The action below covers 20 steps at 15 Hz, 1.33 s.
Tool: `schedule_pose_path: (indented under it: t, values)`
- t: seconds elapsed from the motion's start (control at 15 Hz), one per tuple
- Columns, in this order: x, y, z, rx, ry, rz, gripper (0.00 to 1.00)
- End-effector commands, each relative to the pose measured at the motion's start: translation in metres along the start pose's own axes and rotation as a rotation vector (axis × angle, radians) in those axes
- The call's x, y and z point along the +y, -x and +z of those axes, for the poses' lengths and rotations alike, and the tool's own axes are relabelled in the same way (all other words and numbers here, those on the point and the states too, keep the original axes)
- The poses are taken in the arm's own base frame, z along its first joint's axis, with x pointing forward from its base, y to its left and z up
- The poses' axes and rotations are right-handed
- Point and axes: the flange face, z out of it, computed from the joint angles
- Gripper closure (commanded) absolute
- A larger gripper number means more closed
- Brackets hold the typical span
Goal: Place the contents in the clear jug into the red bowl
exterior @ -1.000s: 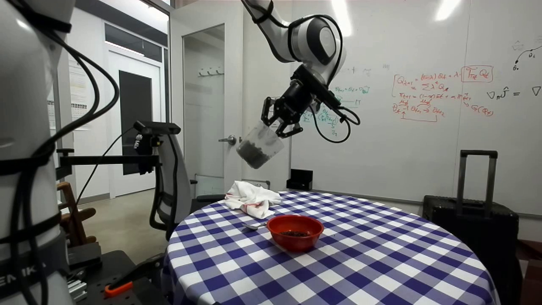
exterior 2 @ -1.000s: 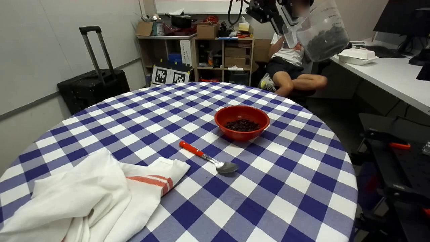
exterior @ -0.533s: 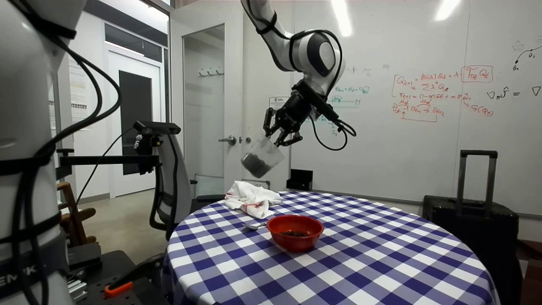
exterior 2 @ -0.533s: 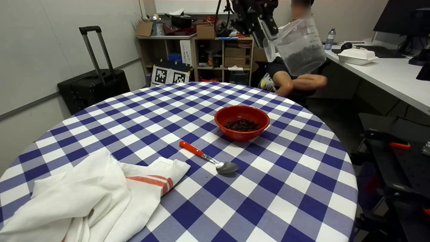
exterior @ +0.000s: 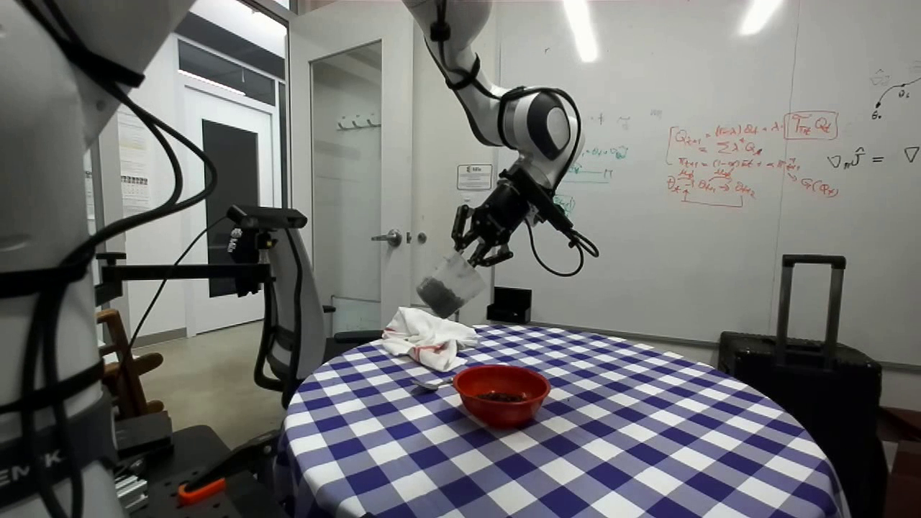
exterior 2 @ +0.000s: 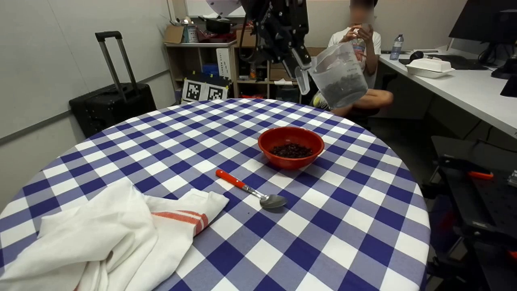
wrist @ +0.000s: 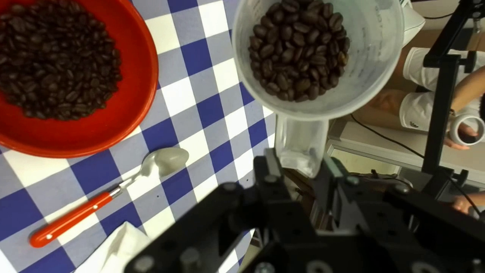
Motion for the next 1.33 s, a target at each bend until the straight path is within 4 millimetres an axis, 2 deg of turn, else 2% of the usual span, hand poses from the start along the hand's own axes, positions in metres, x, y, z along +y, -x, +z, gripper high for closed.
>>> schedule_pose_path:
  t: [0.0, 0.2, 0.47, 0.6, 0.93, 1.27]
  values:
    - [0.018, -0.004, -0.012, 0.001, -0.105, -0.07, 0.94]
    - [0.03, 0.0, -0.015, 0.002, -0.175, -0.088, 0.94]
    - [0.052, 0.001, -0.021, 0.079, -0.188, -0.019, 0.94]
    - [0.059, 0.004, -0.021, 0.091, -0.212, -0.054, 0.94]
    - [0.058, 0.017, -0.022, 0.09, -0.318, -0.251, 0.94]
    - [0.067, 0.038, -0.031, 0.218, -0.362, -0.165, 0.94]
